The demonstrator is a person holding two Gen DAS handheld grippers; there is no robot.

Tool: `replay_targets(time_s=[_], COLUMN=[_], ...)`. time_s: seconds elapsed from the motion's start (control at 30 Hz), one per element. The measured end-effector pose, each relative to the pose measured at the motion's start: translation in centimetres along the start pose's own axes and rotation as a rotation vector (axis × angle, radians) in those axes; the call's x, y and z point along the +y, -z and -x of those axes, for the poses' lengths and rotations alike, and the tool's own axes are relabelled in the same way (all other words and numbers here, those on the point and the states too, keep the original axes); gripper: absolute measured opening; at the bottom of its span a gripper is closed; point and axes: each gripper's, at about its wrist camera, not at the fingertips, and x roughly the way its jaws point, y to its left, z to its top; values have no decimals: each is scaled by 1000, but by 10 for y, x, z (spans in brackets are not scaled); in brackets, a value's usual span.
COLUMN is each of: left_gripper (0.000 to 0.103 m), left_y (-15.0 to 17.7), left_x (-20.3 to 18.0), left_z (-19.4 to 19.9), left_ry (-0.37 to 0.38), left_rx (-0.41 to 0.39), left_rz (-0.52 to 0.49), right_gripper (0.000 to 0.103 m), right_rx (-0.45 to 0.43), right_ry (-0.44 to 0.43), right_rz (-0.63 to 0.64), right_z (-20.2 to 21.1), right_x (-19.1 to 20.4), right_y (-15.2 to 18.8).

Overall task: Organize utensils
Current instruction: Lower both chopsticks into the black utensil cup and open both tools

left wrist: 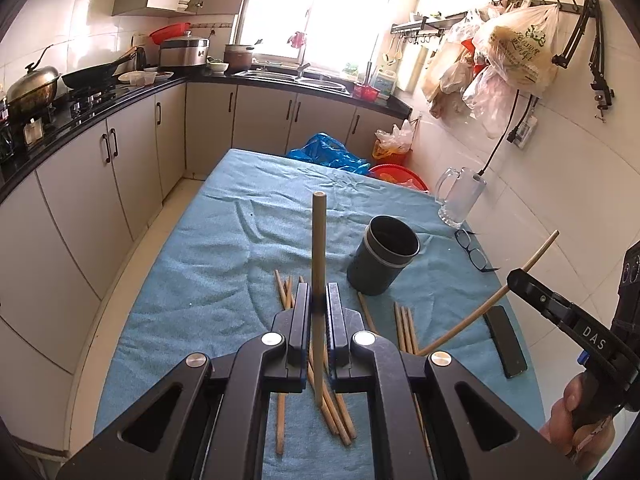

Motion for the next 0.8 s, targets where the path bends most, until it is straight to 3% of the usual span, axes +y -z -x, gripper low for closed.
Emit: replay_targets(time_s=[0.8], left_gripper=[6], left_y=[-18], left_x=[-15], left_z=[4], left_ry=[29], left_rx=[-4], left_rz=[-16], right_gripper=[8], right_rx=[-40], right_ry=[-1], right_rz=[-33], right_z=[20], right_x=[-12], right_y=[-11])
